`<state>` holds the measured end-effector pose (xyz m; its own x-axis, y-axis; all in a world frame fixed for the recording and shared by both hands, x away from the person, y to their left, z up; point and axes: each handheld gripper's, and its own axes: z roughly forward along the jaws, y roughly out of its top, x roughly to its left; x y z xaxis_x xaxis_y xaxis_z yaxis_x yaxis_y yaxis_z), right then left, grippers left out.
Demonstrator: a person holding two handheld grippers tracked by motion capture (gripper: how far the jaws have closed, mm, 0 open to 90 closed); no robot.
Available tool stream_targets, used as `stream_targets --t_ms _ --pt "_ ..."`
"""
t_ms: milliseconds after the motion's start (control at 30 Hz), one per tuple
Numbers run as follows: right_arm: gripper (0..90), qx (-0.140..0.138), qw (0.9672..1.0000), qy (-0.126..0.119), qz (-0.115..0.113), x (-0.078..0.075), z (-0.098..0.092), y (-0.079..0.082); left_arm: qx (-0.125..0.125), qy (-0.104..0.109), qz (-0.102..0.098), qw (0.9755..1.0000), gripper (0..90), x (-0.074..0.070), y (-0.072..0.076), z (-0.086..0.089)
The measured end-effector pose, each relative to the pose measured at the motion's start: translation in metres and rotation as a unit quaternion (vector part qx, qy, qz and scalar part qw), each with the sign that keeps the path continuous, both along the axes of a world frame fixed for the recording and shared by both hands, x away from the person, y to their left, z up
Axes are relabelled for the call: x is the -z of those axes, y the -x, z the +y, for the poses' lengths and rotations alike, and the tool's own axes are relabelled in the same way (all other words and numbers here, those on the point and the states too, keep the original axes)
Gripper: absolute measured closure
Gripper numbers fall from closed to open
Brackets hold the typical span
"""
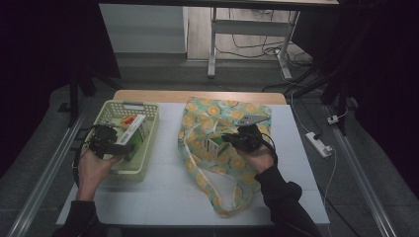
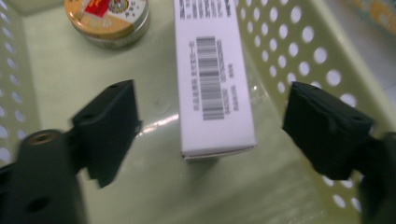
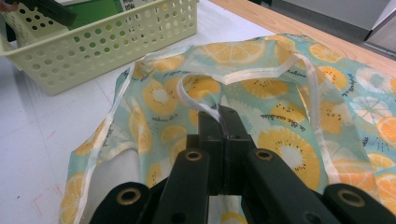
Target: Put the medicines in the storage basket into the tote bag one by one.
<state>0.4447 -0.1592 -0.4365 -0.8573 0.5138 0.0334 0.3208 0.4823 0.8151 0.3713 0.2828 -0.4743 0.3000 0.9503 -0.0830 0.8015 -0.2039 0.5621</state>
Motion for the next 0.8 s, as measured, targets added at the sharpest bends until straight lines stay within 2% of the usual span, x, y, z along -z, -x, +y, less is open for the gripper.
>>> stream_targets --t_ms 100,300,367,567,667,800 --pt "89.5 0.000 1.0000 0.001 -0.001 0.0002 0.0000 0.0000 0.006 0.008 0.003 0.9999 34.2 -0.0001 0.0008 0.0012" --pt "89.5 0.001 1.0000 0.002 0.000 0.0005 0.0000 -0.0001 0.004 0.009 0.014 0.9999 53.8 0.0005 0.0012 0.0021" --pt "89.5 0.001 1.0000 0.001 -0.001 0.0003 -0.0001 0.0000 0.002 0.009 0.014 0.9999 57.3 0.0004 0.0014 0.0023" --pt "89.5 0.002 1.0000 0.002 -0.002 0.0003 -0.0009 -0.0004 -0.009 0.010 0.009 0.9999 61.3 0.0001 0.0021 0.0036" --pt "89.5 0.002 1.0000 0.003 -0.003 0.0001 -0.0009 -0.0003 -0.003 0.010 0.005 0.9999 61.6 -0.0009 0.0025 0.0037" --pt "89.5 0.002 1.0000 0.005 -0.004 0.0005 -0.0009 -0.0003 0.005 0.015 -0.017 0.9997 61.8 -0.0081 0.0060 0.0059"
